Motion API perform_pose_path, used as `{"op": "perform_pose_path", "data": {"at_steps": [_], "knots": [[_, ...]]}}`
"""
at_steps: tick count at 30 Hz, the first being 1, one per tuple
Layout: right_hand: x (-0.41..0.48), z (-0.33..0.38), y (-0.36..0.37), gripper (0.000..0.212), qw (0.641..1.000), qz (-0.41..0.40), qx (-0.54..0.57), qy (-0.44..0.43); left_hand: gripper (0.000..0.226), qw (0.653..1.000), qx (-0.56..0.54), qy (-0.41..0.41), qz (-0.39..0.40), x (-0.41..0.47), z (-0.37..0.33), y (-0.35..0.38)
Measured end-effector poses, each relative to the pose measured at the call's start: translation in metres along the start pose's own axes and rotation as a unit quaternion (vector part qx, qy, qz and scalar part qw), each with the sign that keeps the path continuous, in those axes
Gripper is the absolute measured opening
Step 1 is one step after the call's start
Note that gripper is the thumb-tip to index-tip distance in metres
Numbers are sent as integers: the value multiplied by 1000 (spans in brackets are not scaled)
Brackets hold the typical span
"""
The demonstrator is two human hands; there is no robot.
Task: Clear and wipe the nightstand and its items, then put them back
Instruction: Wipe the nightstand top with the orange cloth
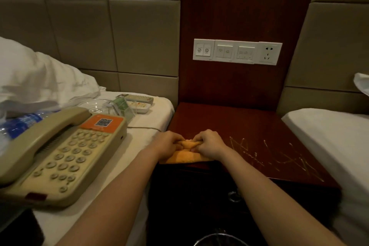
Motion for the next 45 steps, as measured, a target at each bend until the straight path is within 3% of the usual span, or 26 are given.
{"op": "perform_pose_path", "data": {"at_steps": [7,11,13,15,18,22,27,35,45], "knots": [[-36,1,0,24,999,23,15,37,26,999,-28,-16,-4,-26,-20,6],[-56,-3,-3,10,997,38,26,59,25,999,-39,-3,-1,-35,-34,11],[-65,-2,-6,28,998,28,14,61,24,999,-40,8,2,-39,-40,12],[-76,0,-7,32,998,31,5,59,22,998,-52,22,16,-46,-50,14],[-95,-6,-3,15,997,42,0,62,17,995,-67,56,53,-57,-66,22],[-118,-16,-3,21,998,-30,1,47,25,993,-83,55,65,-68,-77,34],[-133,-20,-8,22,998,-13,-22,53,31,992,-75,72,77,-72,-97,42],[-99,1,-57,18,999,-41,-25,23,31,992,-53,113,20,-23,-102,-16],[-18,-2,-103,22,994,-94,-46,-19,35,995,-26,90,-29,67,-88,-46]]}}
Point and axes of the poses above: each hand's wrist, its own x-axis towards the middle knuckle, its own y-axis out of the palm, z = x × y, the point moved 9 cm from there along x, towards the middle knuckle, and after that the axes turned 13 degrees about x, right-handed, at the moved point
